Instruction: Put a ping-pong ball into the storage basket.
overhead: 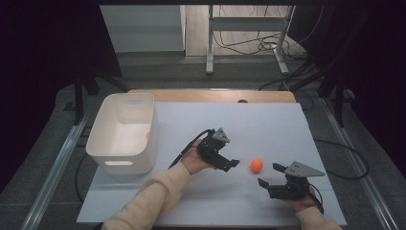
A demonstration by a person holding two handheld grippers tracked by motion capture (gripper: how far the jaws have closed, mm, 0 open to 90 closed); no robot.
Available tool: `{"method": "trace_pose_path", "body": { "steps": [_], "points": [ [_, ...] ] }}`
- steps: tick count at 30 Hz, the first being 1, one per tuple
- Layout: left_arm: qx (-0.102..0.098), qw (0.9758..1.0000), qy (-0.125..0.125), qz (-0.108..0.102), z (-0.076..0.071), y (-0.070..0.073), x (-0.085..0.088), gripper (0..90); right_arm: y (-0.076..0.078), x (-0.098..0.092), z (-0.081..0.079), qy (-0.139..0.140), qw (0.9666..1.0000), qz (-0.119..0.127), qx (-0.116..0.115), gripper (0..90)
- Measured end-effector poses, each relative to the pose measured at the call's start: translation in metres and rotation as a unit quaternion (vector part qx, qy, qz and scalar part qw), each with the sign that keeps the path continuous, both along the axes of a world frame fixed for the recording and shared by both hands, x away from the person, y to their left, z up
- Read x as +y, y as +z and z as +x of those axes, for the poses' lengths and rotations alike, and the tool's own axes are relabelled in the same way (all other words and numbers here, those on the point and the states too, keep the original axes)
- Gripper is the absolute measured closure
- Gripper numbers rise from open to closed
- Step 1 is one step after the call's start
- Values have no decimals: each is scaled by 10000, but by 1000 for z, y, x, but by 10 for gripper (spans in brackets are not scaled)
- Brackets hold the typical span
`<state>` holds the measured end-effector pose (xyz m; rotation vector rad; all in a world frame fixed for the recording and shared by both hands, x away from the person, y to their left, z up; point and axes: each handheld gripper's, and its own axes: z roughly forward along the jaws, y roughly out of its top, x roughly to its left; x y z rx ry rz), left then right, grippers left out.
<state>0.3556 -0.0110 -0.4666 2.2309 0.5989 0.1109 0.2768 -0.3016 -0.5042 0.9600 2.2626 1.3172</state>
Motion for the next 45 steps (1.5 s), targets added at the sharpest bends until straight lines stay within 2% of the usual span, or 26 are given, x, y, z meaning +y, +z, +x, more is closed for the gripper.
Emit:
{"method": "trace_pose_path", "body": {
  "steps": [8, 15, 16, 24, 37, 39, 45],
  "points": [
    [44, 9998, -131, 125, 1, -7, -10, 106, 0, 0, 0, -6, 10000, 13, -5, 158],
    [106, 9998, -149, 88, 1, -13, -21, 110, 1, -1, 0, -7, 10000, 35, -4, 157],
    [105, 9996, -214, 159, 2, -15, -23, 110, 0, -1, 0, -12, 10000, 65, 6, 157],
    [130, 9989, -342, 310, 2, -23, -35, 108, 1, -1, 0, -20, 9999, 118, 11, 157],
    [221, 9988, -365, 246, 3, -29, -48, 108, 2, -2, 0, -22, 9999, 140, 12, 157],
    [215, 9984, -420, 303, 4, -30, -49, 108, 2, -2, 0, -27, 9999, 144, 13, 157],
    [240, 9984, -415, 284, 3, -32, -54, 108, 2, -2, 0, -28, 9999, 152, 7, 157]
  ]
}}
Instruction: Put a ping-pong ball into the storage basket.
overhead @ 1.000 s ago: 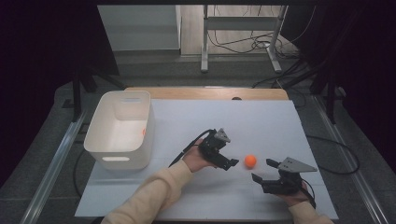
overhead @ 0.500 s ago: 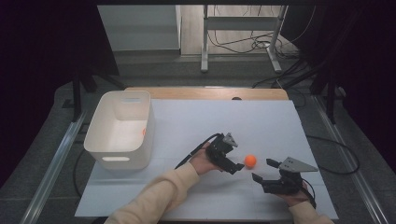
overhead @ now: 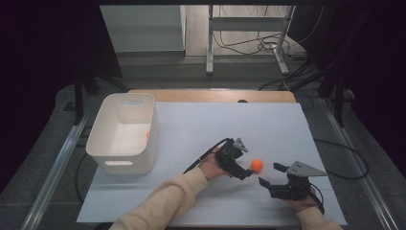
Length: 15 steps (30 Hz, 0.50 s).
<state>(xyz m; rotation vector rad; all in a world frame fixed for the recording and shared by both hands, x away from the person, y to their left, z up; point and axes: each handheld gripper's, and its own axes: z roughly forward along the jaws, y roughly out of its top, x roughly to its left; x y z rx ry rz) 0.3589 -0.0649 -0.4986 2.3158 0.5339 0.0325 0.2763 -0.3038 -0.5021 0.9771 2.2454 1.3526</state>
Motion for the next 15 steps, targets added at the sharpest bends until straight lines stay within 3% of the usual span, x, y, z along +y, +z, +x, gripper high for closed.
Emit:
{"method": "trace_pose_path", "body": {
  "steps": [15],
  "points": [
    [30, 9999, -30, 125, 5, -5, -11, 111, 0, 0, 0, -29, 10000, 29, -16, 158]
  ]
}}
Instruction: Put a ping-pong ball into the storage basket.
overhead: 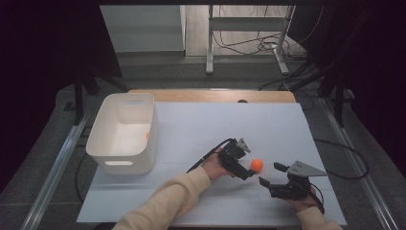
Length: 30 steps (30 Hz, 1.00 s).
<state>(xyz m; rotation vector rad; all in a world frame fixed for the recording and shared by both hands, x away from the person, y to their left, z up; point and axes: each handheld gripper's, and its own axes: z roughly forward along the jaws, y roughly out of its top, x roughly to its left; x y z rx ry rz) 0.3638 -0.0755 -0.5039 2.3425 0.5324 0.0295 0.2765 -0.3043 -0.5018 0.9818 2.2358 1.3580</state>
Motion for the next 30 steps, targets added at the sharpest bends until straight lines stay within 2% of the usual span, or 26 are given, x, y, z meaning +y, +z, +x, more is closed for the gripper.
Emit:
{"method": "trace_pose_path", "body": {
  "steps": [10, 20, 25, 30],
  "points": [
    [-15, 9999, -102, 67, 7, -4, -10, 111, 0, 0, 0, 0, 10000, -4, -8, 159],
    [96, 9997, -209, 75, 12, -11, -23, 138, 0, 0, 0, -15, 10000, 1, -25, 160],
    [132, 9995, -267, 72, 14, -13, -27, 173, 0, 0, 0, -16, 10000, 3, -24, 160],
    [126, 9993, -345, 74, 14, -12, -31, 250, 0, -1, 0, -12, 10000, 3, -24, 160]
  ]
}}
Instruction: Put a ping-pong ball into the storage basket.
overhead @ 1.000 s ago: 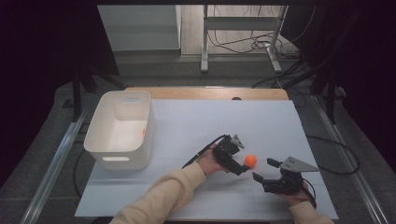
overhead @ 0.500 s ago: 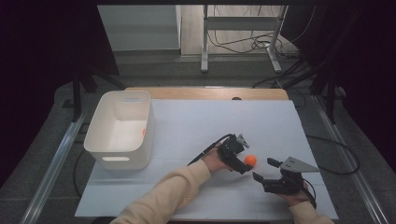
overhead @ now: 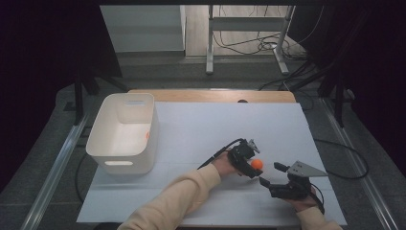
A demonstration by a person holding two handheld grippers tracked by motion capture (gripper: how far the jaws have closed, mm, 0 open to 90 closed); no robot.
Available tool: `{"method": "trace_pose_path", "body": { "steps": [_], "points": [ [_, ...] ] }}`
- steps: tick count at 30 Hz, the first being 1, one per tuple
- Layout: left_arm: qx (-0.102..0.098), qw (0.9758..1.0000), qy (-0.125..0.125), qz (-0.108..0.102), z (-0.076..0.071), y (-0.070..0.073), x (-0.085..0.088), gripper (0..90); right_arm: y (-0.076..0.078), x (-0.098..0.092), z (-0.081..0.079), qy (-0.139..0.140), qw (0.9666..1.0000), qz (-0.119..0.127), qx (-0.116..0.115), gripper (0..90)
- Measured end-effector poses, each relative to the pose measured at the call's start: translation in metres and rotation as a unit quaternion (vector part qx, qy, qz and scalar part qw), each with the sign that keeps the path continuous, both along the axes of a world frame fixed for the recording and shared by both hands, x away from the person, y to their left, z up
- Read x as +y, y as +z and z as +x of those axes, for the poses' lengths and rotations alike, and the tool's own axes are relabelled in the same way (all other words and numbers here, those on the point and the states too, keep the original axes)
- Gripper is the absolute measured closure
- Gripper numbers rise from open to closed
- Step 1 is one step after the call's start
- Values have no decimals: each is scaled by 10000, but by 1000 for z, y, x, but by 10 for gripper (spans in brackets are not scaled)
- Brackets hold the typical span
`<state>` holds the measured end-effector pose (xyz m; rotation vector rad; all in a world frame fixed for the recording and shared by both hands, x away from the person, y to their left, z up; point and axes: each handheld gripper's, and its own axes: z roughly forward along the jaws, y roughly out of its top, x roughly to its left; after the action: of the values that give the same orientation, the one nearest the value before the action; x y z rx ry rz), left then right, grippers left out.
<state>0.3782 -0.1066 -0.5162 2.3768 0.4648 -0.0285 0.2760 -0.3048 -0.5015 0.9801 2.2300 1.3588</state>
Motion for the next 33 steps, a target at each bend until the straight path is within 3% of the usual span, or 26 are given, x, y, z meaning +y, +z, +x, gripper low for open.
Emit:
{"method": "trace_pose_path", "body": {
  "steps": [5, 10, 14, 33],
  "points": [
    [0, 10000, 39, 55, 2, -2, -4, 302, 0, 0, 0, 10, 10000, -3, -3, 160],
    [-17, 10000, 63, 55, 3, -3, -5, 417, 0, 0, 0, 9, 10000, 1, -4, 160],
    [38, 10000, -54, 33, 3, -2, -4, 497, 0, 0, 0, 12, 10000, -3, 1, 160],
    [-34, 9999, -55, -96, -1, 10, 11, 501, 0, -1, -1, -8, 10000, -20, -15, 160]
  ]
}}
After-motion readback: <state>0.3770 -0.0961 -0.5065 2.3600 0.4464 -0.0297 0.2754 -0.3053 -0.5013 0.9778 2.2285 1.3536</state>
